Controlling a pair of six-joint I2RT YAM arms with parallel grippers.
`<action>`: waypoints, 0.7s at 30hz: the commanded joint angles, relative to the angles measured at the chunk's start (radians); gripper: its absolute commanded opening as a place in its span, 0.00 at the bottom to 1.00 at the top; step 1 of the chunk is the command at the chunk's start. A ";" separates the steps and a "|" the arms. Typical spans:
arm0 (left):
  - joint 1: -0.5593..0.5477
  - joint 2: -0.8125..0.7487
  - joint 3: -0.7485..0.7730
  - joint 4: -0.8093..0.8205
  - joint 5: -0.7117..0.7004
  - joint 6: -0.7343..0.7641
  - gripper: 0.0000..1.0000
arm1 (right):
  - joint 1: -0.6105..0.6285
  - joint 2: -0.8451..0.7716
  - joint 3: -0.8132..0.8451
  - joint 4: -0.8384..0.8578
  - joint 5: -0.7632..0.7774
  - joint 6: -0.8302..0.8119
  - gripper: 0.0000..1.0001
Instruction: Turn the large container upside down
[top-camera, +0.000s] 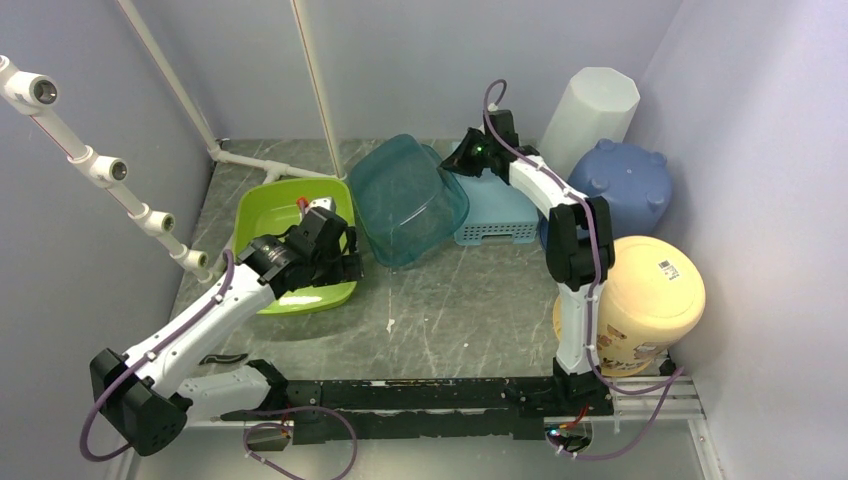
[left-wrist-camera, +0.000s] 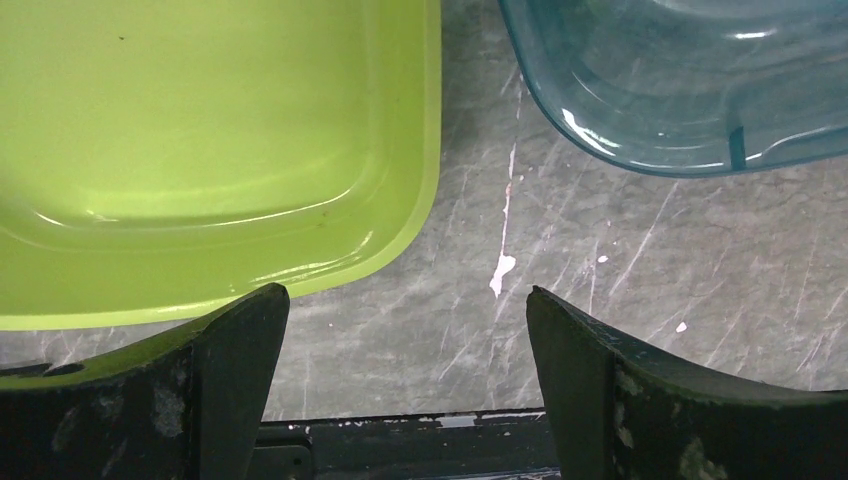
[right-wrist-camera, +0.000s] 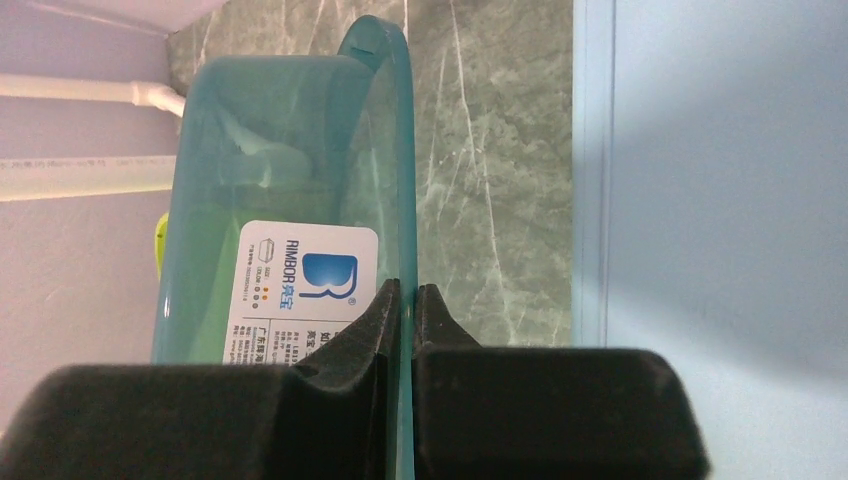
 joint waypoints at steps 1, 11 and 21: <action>0.028 -0.004 -0.012 0.032 0.030 0.021 0.94 | -0.006 -0.130 -0.060 0.107 0.061 0.005 0.00; 0.058 0.011 -0.041 0.041 0.048 0.033 0.94 | -0.039 -0.215 -0.210 0.261 0.129 0.072 0.00; 0.083 0.035 -0.078 0.079 0.069 0.037 0.94 | -0.022 -0.140 -0.159 0.380 0.245 0.125 0.00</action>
